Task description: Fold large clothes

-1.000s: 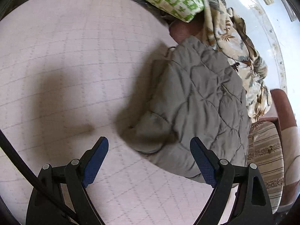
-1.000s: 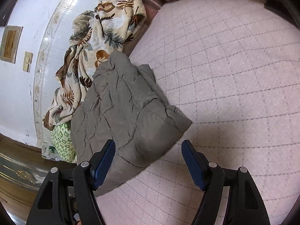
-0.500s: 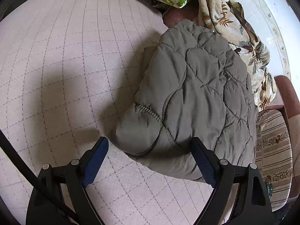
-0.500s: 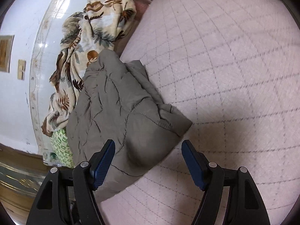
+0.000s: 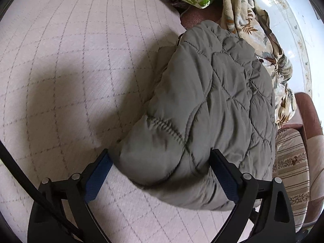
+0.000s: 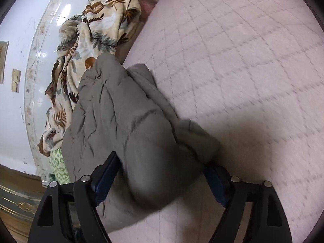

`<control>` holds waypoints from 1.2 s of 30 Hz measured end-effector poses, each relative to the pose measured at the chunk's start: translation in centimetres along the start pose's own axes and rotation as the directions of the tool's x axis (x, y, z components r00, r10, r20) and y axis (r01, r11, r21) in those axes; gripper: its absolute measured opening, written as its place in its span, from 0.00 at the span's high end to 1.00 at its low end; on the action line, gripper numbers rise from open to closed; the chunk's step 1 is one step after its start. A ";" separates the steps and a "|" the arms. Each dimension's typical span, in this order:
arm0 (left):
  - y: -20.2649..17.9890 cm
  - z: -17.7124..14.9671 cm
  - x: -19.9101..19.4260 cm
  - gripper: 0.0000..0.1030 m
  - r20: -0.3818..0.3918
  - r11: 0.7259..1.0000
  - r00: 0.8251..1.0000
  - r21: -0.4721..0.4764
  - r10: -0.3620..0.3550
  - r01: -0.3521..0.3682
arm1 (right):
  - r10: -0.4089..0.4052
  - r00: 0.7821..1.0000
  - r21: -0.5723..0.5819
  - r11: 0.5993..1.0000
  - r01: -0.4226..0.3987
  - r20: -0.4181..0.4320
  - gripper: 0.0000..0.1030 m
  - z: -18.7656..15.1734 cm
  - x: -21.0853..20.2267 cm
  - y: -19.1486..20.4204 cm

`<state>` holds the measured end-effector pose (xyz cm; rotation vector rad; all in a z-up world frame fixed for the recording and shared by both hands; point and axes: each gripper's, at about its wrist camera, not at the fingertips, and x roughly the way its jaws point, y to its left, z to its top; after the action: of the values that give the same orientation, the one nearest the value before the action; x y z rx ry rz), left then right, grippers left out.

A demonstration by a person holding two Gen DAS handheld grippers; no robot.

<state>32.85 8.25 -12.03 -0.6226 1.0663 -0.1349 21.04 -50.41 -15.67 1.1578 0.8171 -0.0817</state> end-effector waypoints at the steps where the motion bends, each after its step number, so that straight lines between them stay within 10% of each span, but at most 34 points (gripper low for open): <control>1: -0.2 0.0 0.1 0.06 0.007 1.000 1.000 0.011 0.012 -0.012 | -0.002 1.000 -0.010 1.000 0.002 0.004 0.12 0.1 0.2 0.2; 6: -2.8 -0.1 -0.2 0.34 0.086 0.983 0.991 0.143 0.101 -0.112 | -0.040 0.999 -0.146 0.988 0.045 0.037 0.52 0.1 0.3 2.2; 9: -6.5 -1.3 -1.2 0.53 0.225 0.913 0.952 0.303 0.209 -0.272 | -0.110 0.988 -0.337 0.931 0.141 0.108 0.62 -0.8 -0.6 5.4; 14: -9.4 -3.0 -1.8 0.60 0.390 0.800 0.874 0.403 0.289 -0.444 | -0.224 0.909 -0.667 0.621 0.412 0.352 0.67 -5.0 -1.0 11.8; 20: -11.0 -3.7 -3.5 0.61 0.537 0.713 0.788 0.421 0.302 -0.560 | -0.174 0.830 -0.735 0.394 0.551 0.530 0.68 -7.8 -2.0 14.4; 36: -13.4 -4.6 -7.1 0.61 0.685 0.672 0.689 0.398 0.235 -0.624 | -0.026 0.734 -0.702 0.267 0.660 0.679 0.69 -10.8 -4.6 17.8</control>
<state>27.98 -1.81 -0.86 0.2294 0.4754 0.1578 20.13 -35.30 -0.62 -0.2559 0.4218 -0.2905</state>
